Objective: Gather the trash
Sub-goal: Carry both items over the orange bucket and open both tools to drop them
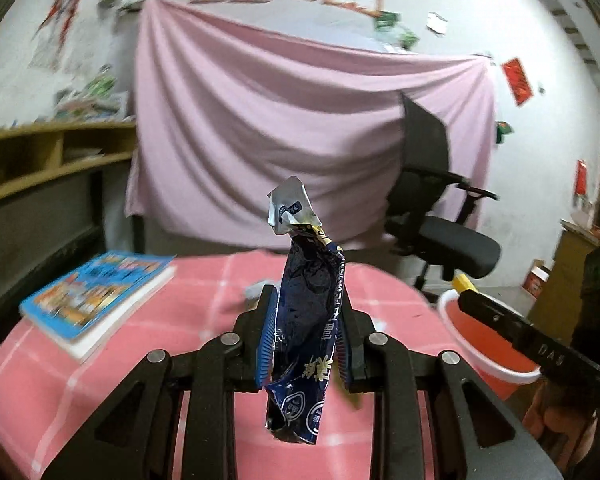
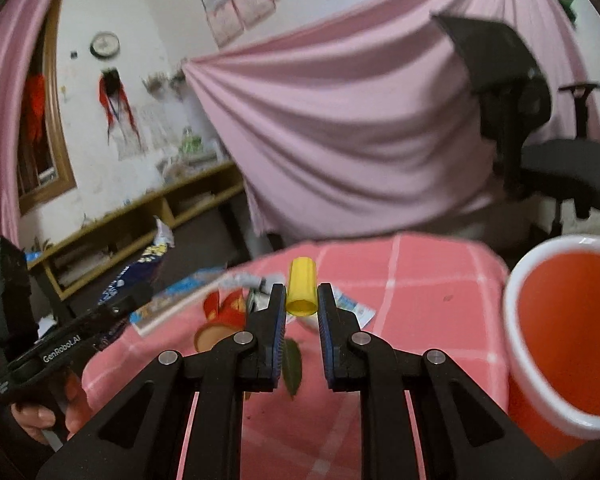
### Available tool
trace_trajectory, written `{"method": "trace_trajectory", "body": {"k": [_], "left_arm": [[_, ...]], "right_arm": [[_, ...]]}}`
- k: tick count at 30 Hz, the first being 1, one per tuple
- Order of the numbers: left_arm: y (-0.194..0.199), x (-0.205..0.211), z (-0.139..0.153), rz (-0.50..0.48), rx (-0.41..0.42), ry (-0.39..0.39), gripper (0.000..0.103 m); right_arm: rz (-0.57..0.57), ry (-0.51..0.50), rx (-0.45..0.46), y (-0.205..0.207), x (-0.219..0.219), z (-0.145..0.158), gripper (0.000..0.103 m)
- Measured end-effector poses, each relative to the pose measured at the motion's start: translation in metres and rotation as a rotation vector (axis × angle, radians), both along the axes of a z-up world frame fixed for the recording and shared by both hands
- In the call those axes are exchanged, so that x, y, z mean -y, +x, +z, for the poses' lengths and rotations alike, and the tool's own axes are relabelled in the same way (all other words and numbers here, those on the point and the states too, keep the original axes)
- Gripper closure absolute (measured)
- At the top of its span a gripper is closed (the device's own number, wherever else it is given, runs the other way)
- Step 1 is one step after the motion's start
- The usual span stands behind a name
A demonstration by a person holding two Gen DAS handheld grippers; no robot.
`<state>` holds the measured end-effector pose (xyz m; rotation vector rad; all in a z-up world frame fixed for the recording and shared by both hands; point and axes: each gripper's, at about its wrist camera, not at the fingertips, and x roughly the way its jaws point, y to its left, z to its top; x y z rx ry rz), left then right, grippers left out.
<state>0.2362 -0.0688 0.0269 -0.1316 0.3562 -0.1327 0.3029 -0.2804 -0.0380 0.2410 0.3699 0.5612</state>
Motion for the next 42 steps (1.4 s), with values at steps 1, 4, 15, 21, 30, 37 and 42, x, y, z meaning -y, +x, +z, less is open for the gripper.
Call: {"method": "trace_trajectory", "body": {"k": [1,4,15,21,30,37,42], "left_arm": [[0.002,0.010,0.005,-0.022,0.013,0.013,0.080],[0.013,0.042,0.019,-0.103,0.039,0.035,0.080],[0.087,0.169,0.003,-0.369,-0.147,0.024,0.080],[0.126,0.210,-0.012,-0.421,-0.264,0.023,0.080],[0.157,0.226,-0.034,-0.453,-0.422,-0.033,0.078],[0.155,0.212,-0.033,-0.422,-0.459,-0.102,0.055],[0.146,0.195,-0.017,-0.361,-0.397,-0.094,0.055]], "right_arm": [[-0.029,0.007,0.019,-0.003,0.006,0.002,0.090],[-0.144,-0.020,0.075,-0.009,0.027,0.008,0.089],[-0.475,0.074,-0.033,0.010,0.125,-0.009,0.089],[-0.518,0.133,-0.148,0.027,0.154,-0.026,0.089],[-0.556,0.191,-0.299,0.033,0.181,-0.049,0.088],[-0.577,0.218,-0.362,0.031,0.190,-0.059,0.087],[-0.576,0.199,-0.329,0.027,0.185,-0.051,0.077]]}}
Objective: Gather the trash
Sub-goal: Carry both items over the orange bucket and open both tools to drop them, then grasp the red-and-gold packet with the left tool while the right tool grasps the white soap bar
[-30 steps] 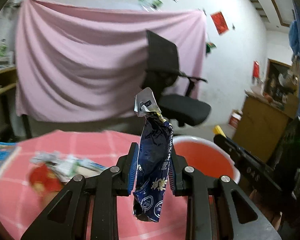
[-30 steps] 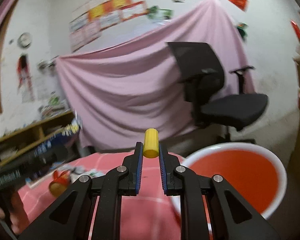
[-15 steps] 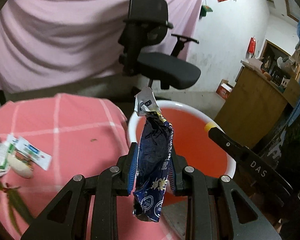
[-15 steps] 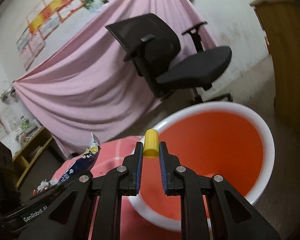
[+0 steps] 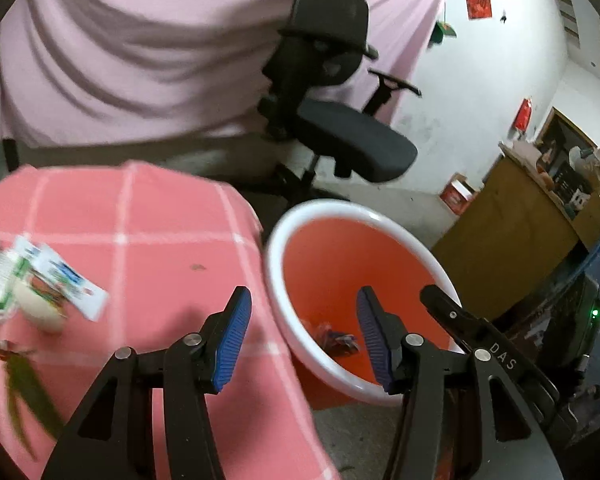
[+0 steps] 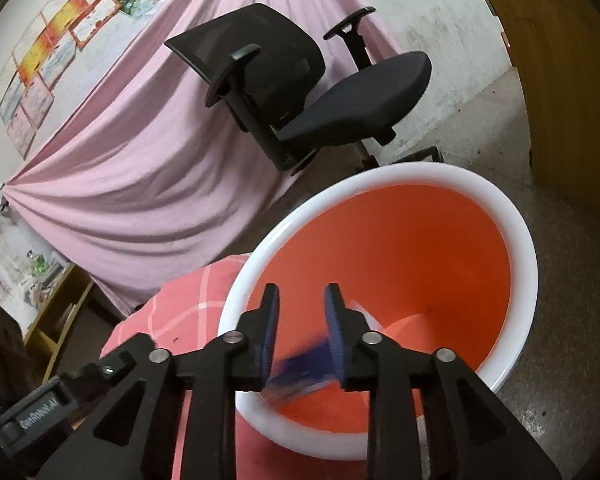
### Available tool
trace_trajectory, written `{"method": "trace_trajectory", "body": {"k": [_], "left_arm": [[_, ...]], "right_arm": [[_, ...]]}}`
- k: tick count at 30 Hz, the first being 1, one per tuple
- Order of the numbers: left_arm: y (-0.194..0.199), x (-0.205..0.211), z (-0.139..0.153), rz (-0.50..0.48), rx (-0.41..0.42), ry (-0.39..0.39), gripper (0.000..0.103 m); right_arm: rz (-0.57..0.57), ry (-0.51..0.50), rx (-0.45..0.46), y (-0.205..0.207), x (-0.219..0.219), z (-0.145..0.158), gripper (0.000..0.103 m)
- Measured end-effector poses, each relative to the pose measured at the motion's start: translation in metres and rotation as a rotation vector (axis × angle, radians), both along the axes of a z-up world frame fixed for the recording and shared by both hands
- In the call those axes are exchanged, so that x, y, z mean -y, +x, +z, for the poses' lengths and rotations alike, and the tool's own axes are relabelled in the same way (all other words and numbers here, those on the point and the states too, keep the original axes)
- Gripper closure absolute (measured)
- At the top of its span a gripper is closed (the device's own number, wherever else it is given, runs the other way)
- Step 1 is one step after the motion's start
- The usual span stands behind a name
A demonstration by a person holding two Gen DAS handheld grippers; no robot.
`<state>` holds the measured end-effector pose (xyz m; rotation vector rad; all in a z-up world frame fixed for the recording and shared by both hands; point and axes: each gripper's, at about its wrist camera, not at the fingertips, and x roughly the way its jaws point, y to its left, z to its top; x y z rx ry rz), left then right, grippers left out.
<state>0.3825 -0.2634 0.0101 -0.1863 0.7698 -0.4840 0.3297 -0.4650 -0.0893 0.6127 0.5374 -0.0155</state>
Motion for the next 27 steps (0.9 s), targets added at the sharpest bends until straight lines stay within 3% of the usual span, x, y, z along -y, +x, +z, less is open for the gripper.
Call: {"method": "trace_trajectory", "body": {"k": [5,9,12,14,15,16,18,21,27], "left_arm": [[-0.021,-0.029,0.021,0.087,0.123,0.018,0.054],[-0.044,-0.058,0.035,0.163,0.222,0.034,0.049],[-0.065,-0.083,0.047,0.238,0.316,0.044,0.049],[-0.081,-0.103,0.054,0.292,0.385,0.039,0.044],[-0.088,-0.111,0.057,0.319,0.415,0.037,0.034],[-0.094,-0.119,0.058,0.345,0.442,0.035,0.022],[-0.110,-0.140,0.059,0.411,0.502,0.029,0.006],[-0.125,-0.165,0.052,0.481,0.553,0.033,0.003],[-0.143,-0.210,0.033,0.573,0.579,0.069,0.002]], "right_arm": [[0.008,-0.054,0.075,-0.003,-0.016,0.020,0.076],[0.022,-0.102,0.172,-0.011,-0.038,0.043,0.058],[0.039,-0.148,0.246,-0.016,-0.057,0.061,0.050],[0.047,-0.179,0.296,-0.022,-0.071,0.071,0.037],[0.053,-0.190,0.328,-0.025,-0.078,0.075,0.023],[0.059,-0.202,0.362,-0.028,-0.085,0.079,0.016],[0.070,-0.229,0.406,-0.031,-0.100,0.085,0.013],[0.088,-0.255,0.454,-0.035,-0.118,0.089,0.000],[0.135,-0.308,0.529,-0.040,-0.156,0.091,0.000]]}}
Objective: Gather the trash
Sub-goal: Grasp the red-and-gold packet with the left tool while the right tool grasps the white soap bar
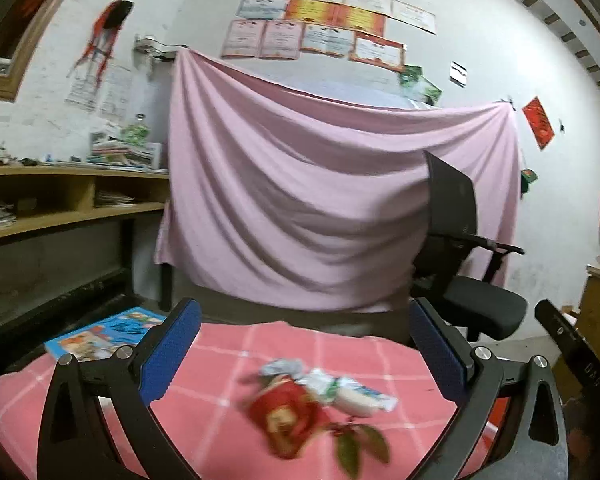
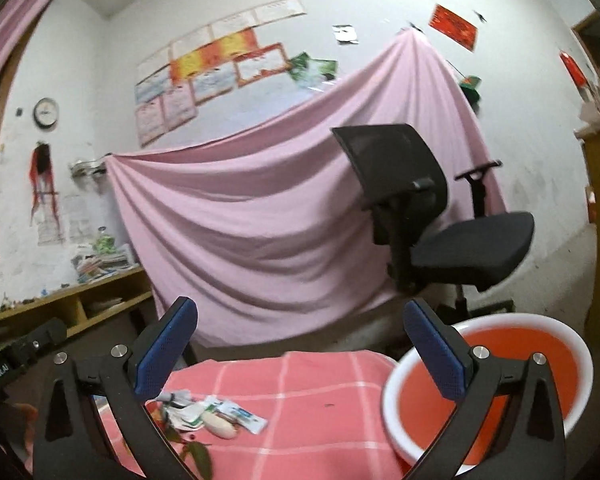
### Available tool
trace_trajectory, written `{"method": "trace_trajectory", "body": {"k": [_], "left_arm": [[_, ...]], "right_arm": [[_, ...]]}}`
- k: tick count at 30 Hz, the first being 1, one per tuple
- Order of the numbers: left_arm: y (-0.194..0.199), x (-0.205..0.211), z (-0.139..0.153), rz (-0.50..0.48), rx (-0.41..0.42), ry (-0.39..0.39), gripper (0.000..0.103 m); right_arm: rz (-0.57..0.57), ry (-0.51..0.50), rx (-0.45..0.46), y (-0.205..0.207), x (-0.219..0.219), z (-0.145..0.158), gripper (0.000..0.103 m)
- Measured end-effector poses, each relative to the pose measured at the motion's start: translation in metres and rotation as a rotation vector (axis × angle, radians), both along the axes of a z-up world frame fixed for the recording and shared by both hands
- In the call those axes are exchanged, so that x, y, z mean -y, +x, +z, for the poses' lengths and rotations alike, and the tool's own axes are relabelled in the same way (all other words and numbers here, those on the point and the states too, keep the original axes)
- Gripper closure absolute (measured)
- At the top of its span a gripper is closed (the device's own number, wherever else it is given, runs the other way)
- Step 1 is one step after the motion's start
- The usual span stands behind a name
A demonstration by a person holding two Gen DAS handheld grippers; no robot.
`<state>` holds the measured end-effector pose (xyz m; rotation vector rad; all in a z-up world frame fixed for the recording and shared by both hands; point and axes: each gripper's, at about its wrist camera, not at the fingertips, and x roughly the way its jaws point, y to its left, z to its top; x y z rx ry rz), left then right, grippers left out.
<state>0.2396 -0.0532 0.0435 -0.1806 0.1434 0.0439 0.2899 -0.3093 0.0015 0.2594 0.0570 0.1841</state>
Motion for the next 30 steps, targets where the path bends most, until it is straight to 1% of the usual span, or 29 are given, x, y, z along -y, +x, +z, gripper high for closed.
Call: {"method": "trace_trajectory", "body": {"k": [3,5,8,11,14,16,18,22,23,24,25,27,30], "left_arm": [[-0.007,-0.015,-0.014,0.037,0.027,-0.015,0.002],[-0.010,-0.023,-0.022,0.058,0.028,-0.025,0.002],[-0.010,-0.034,-0.032,0.048,-0.016,-0.031,0.002],[-0.007,-0.038,-0.036,0.024,-0.052,-0.031,0.002],[0.001,-0.036,-0.041,0.000,-0.116,-0.015,0.002],[0.011,-0.031,-0.044,-0.024,-0.178,-0.001,0.002],[0.019,-0.029,-0.048,-0.049,-0.224,0.003,0.002],[0.025,-0.028,-0.055,-0.089,-0.266,-0.017,0.004],[0.026,-0.029,-0.055,-0.098,-0.270,-0.023,0.005],[0.026,-0.030,-0.055,-0.114,-0.274,-0.031,0.013],[0.028,-0.030,-0.056,-0.131,-0.280,-0.039,0.024],[0.033,-0.031,-0.058,-0.164,-0.309,-0.053,0.032],[0.040,-0.030,-0.062,-0.216,-0.353,-0.067,0.036]], "right_arm": [[0.018,-0.056,0.031,-0.003,-0.017,-0.001,0.000],[0.032,-0.095,0.042,-0.002,-0.027,-0.002,0.000],[0.053,-0.146,0.039,0.004,-0.040,-0.006,0.000],[0.075,-0.183,0.017,0.012,-0.048,-0.010,0.000],[0.086,-0.225,-0.019,0.020,-0.055,-0.014,0.000],[0.087,-0.236,-0.042,0.023,-0.056,-0.017,0.000],[0.096,-0.234,-0.065,0.025,-0.054,-0.019,0.000],[0.134,-0.232,-0.155,0.036,-0.053,-0.028,0.000],[0.142,-0.232,-0.174,0.038,-0.054,-0.031,0.000],[0.152,-0.231,-0.197,0.041,-0.054,-0.034,0.000],[0.165,-0.229,-0.224,0.044,-0.055,-0.037,0.000],[0.183,-0.226,-0.257,0.048,-0.056,-0.041,0.003],[0.213,-0.220,-0.301,0.054,-0.058,-0.046,0.008]]}}
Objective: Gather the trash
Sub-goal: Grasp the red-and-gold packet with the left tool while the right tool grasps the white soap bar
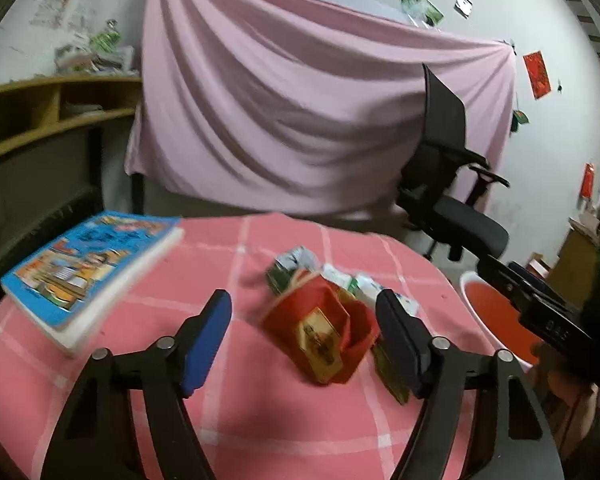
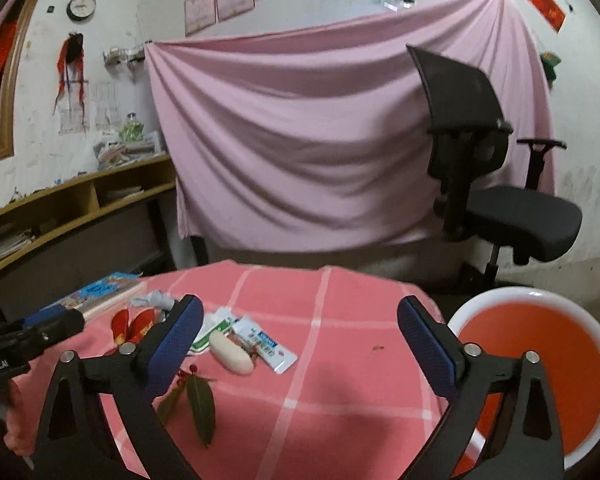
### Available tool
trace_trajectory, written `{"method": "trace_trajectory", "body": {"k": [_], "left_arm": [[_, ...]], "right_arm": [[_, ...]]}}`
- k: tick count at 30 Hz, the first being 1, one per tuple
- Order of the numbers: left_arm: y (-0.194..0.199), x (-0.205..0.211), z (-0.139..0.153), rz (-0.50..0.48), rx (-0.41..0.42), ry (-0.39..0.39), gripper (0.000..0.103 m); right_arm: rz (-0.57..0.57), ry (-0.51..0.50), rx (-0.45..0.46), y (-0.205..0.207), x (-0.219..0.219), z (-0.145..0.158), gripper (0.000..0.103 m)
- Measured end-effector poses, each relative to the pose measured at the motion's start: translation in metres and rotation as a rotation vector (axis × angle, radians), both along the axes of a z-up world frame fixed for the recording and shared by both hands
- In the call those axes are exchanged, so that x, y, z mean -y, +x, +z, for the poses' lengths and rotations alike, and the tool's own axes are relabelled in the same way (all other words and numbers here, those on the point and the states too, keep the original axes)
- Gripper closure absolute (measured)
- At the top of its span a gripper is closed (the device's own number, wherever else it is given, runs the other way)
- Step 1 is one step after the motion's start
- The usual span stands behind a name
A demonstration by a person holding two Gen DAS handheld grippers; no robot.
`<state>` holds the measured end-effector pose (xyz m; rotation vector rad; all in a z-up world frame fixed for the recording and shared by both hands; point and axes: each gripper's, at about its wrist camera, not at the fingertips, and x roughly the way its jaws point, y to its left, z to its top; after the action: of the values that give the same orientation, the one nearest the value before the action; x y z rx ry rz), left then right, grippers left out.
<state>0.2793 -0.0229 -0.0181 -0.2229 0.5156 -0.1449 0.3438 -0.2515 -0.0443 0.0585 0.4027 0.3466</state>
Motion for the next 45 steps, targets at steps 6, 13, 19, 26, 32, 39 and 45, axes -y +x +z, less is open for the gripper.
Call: {"method": "trace_trajectory", "body": {"k": [6,13,19,26,32,39,45], "left_arm": [[0.004,0.007,-0.004,-0.081,-0.059,-0.002,0.044],[0.008,0.018,-0.008,-0.139,-0.107,0.034,0.056],[0.023,0.026,-0.019,-0.164,-0.208,0.056,0.075],[0.025,0.021,-0.019,-0.165,-0.230,0.042,0.091],[0.025,0.007,-0.015,-0.114,-0.228,0.003,0.091],[0.022,-0.015,-0.013,-0.021,-0.231,-0.053,0.091],[0.017,-0.023,-0.010,0.004,-0.220,-0.068,0.091]], "right_arm": [[0.075,0.003,-0.118,0.016,-0.005,-0.010,0.032],[0.136,-0.012,-0.222,0.028,-0.014,-0.020,0.042],[0.153,-0.002,-0.244,0.031,-0.015,-0.022,0.045],[0.175,-0.020,-0.266,0.033,-0.020,-0.026,0.045],[0.212,-0.065,-0.314,0.042,-0.036,-0.033,0.054],[0.258,-0.112,-0.329,0.052,-0.061,-0.034,0.058],[0.291,-0.187,-0.388,0.059,-0.078,-0.045,0.078]]}}
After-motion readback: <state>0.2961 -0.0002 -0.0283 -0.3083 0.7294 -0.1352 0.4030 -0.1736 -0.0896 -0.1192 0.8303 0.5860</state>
